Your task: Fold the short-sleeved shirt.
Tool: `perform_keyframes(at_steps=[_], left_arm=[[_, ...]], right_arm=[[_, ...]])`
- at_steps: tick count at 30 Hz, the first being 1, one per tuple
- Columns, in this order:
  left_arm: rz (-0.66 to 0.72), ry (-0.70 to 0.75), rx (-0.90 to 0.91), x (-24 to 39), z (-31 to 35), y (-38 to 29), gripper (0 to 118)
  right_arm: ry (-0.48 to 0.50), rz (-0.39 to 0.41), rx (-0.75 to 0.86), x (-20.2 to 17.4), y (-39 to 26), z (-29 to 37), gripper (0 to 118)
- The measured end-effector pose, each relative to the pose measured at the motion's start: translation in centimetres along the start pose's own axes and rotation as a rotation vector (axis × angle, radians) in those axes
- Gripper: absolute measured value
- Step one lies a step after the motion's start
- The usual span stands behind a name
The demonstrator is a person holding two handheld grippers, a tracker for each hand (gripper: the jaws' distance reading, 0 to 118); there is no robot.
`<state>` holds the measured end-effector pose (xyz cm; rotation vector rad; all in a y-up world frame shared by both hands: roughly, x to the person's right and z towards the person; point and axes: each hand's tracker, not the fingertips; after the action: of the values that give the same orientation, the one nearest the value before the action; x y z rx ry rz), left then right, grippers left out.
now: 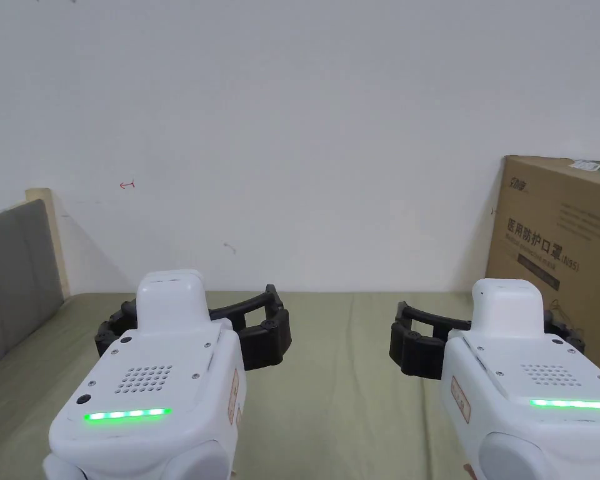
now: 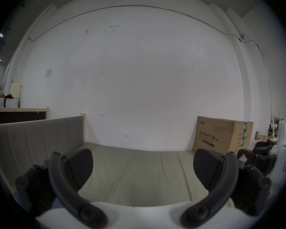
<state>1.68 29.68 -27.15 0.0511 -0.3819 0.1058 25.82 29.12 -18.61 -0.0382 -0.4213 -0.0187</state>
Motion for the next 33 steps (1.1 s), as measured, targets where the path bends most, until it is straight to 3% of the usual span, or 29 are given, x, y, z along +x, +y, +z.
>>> perform_keyframes(at_steps=[12,28,31,32,33], left_arm=[[-0.008,0.020,0.007,0.1,0.0,0.2,118],[0.048,0.047,0.018,-0.7,-0.3,1.3,118],[0.040,0.015,0.005,-0.6,-0.3,1.2,103],[0.007,0.025,0.005,-0.4,-0.3,1.1,81],[-0.032,0.048,0.011,-0.1,-0.1,0.9,52]], right_arm=[[0.003,0.015,-0.004,-0.3,-0.1,0.0,118],[0.059,-0.034,0.041,-0.1,0.4,0.7,117],[0.077,-0.025,0.038,-0.4,0.2,0.7,111],[0.065,-0.020,0.032,-0.6,0.2,0.7,95],[0.056,-0.014,0.039,-0.7,0.0,0.8,63]])
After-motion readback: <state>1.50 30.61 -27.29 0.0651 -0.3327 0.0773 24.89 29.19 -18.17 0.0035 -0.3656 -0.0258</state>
